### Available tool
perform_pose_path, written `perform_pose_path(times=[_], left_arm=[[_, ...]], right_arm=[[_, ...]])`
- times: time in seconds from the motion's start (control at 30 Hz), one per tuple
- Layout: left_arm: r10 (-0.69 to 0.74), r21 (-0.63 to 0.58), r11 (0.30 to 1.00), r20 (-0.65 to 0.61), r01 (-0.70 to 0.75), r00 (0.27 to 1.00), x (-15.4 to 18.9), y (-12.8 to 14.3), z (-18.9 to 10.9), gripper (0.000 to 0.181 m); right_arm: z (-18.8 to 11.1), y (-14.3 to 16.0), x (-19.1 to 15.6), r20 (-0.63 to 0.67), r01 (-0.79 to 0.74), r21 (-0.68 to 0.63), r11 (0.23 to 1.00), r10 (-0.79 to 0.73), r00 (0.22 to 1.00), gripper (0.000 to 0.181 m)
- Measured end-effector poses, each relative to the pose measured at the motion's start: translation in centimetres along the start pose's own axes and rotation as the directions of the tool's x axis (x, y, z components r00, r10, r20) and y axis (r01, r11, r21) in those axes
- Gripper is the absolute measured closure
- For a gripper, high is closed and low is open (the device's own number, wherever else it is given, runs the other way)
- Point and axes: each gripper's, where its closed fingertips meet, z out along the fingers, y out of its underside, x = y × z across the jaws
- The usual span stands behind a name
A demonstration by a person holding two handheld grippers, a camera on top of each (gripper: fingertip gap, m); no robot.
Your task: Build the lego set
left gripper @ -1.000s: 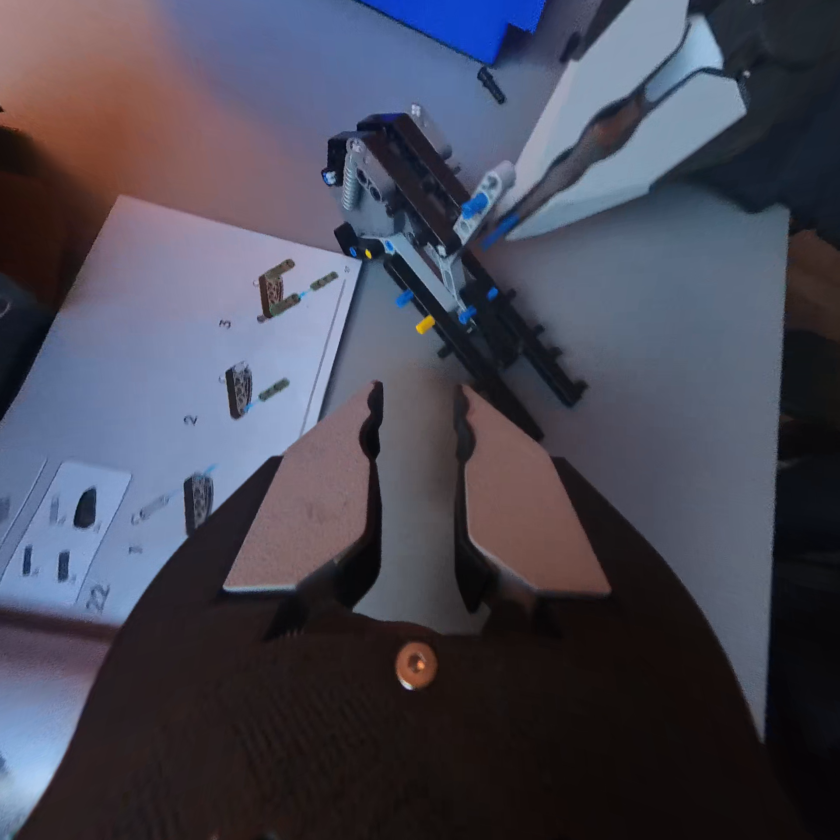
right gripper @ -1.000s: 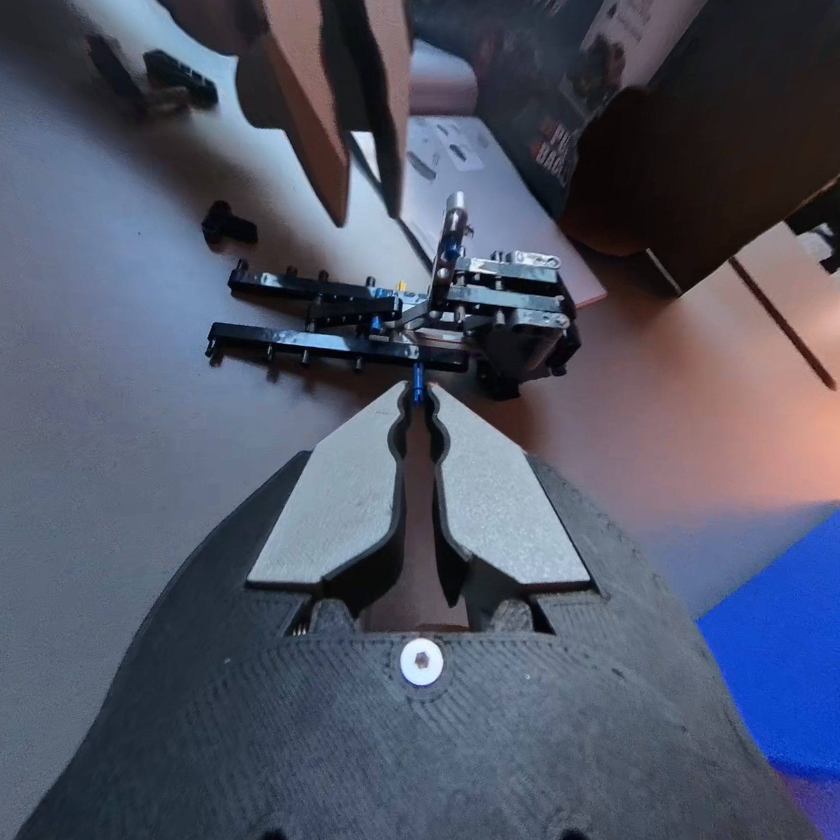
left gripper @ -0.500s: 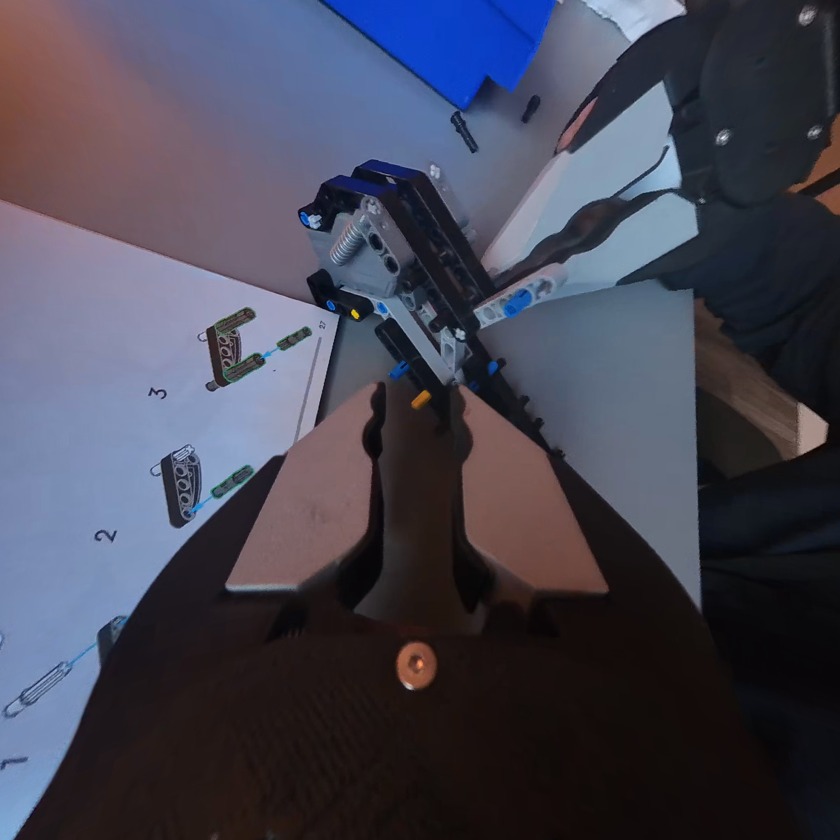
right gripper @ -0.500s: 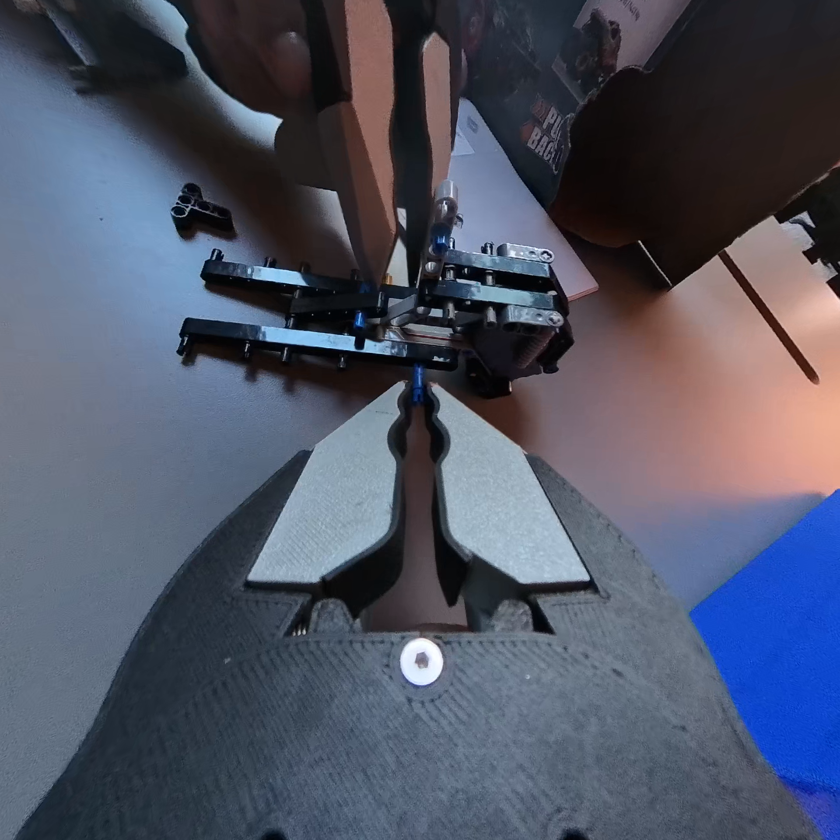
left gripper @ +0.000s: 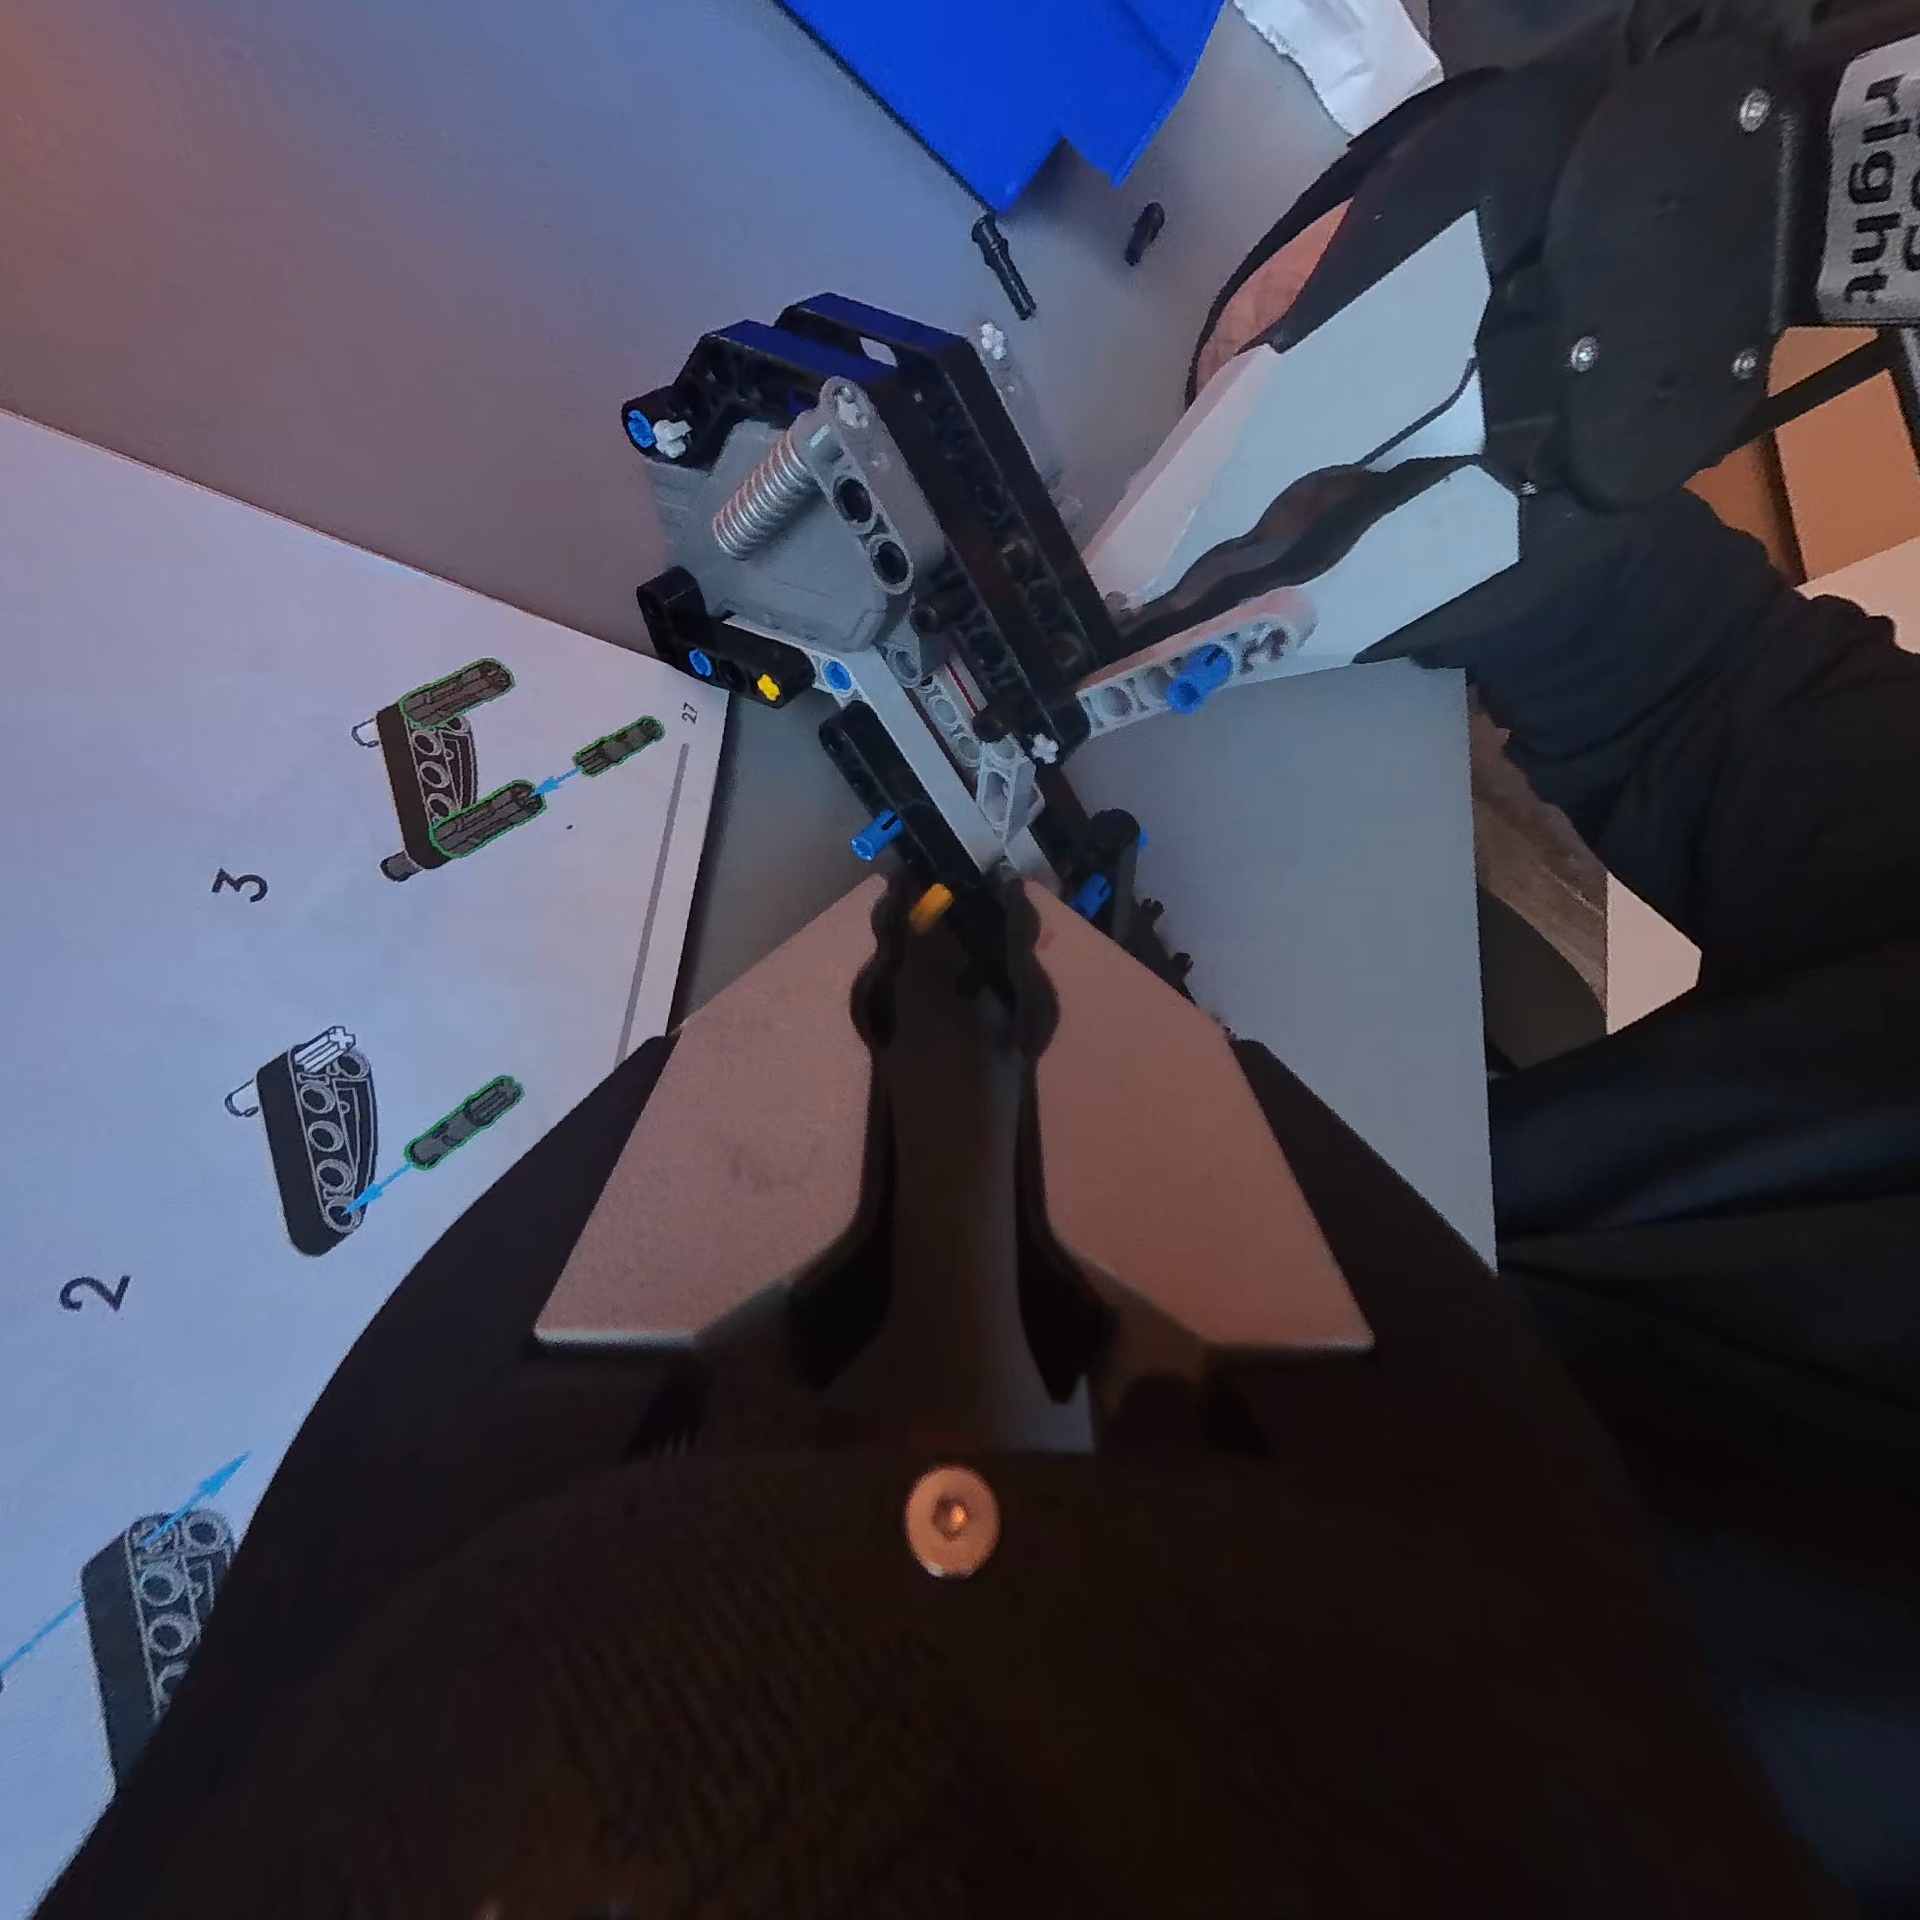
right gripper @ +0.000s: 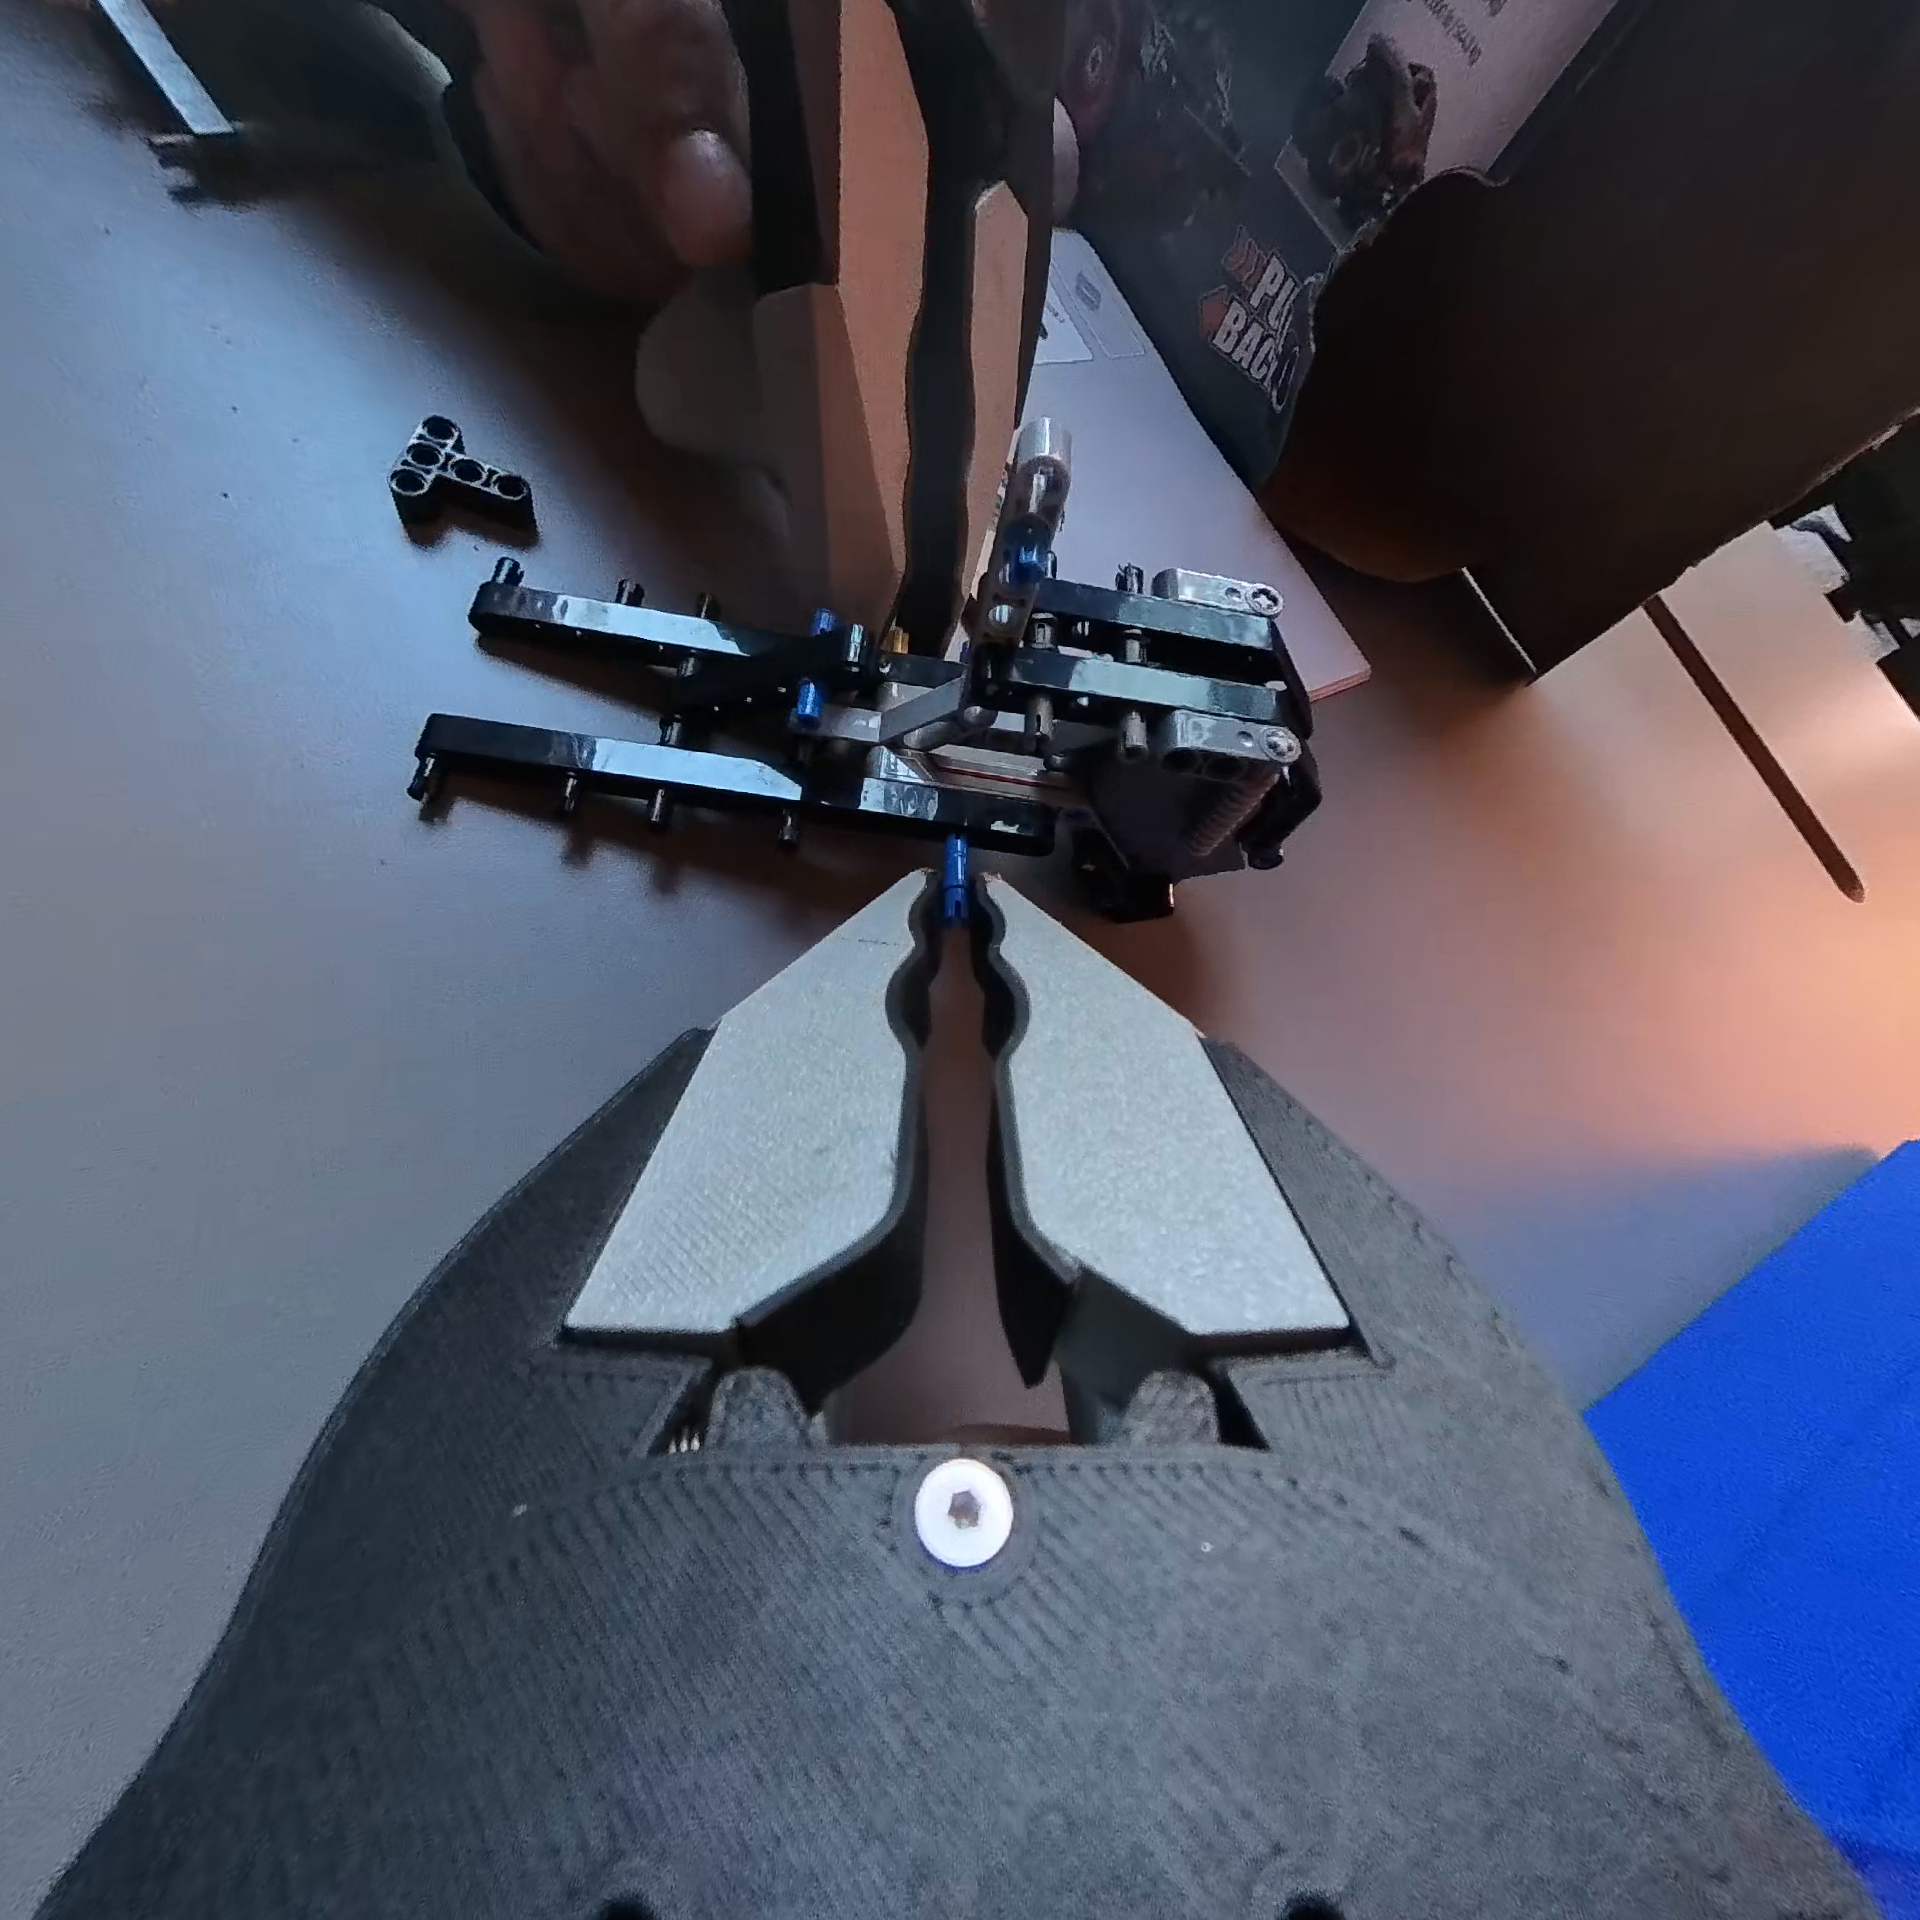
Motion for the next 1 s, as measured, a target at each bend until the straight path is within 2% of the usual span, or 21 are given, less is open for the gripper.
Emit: perform_pose_path(times=[0.03,0.33,0.7,1.0], left_arm=[[0.000,0.000,1.000,-0.001,0.000,1.000,0.0,0.0,0.0,0.166],[-0.010,-0.002,1.000,-0.034,0.010,0.999,0.3,0.4,-0.2,0.166],[-0.024,0.005,1.000,-0.032,0.024,0.999,1.2,1.5,-0.6,0.167],[0.033,-0.005,0.999,0.050,-0.033,0.998,2.0,2.1,-0.4,0.166]], right_arm=[[0.0,0.0,0.0,0.001,0.000,0.000,1.000,0.000,1.000,0.180],[0.7,0.7,-0.4,-0.004,0.048,-0.063,0.997,-0.048,0.999,0.180],[0.6,0.1,-1.9,0.045,0.086,-0.042,0.995,-0.084,0.995,0.180],[-0.1,0.0,-3.0,0.180,-0.112,-0.060,0.992,0.121,0.976,0.180]])
